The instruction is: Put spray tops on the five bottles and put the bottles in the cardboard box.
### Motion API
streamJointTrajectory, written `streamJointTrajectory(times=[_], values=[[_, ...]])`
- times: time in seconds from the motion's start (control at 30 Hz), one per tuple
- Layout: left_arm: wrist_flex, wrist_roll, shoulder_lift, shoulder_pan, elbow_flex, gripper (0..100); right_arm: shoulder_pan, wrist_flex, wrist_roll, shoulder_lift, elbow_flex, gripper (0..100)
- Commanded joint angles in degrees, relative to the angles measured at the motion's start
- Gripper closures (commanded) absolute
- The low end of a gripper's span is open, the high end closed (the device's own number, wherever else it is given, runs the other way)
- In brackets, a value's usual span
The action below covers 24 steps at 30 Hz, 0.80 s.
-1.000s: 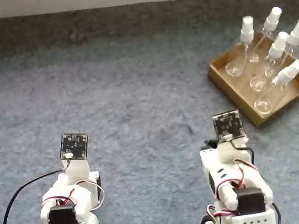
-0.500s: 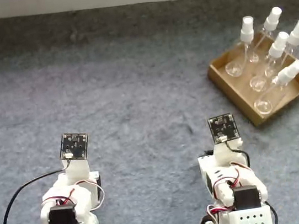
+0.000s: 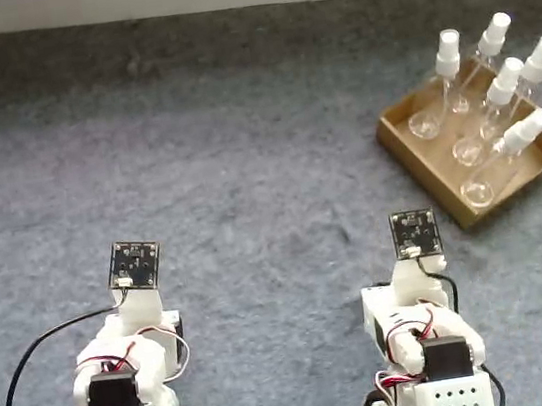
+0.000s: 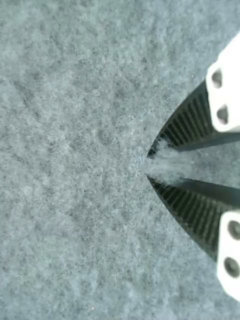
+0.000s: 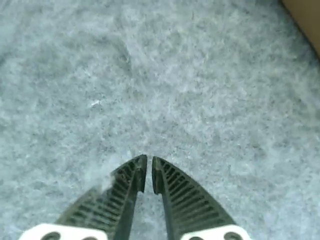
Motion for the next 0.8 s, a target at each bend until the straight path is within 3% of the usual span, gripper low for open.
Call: streamJointTrajectory(times=[0.0, 0.77], values=[[0.18, -0.44, 0.13, 1.10, 1.19, 99, -0.40, 0.40, -0.70, -0.31, 6.64, 99.4], [0.18, -0.44, 0.13, 1.10, 1.19, 99, 0.48, 0.48, -0.62, -0.31, 6.64, 99.4]])
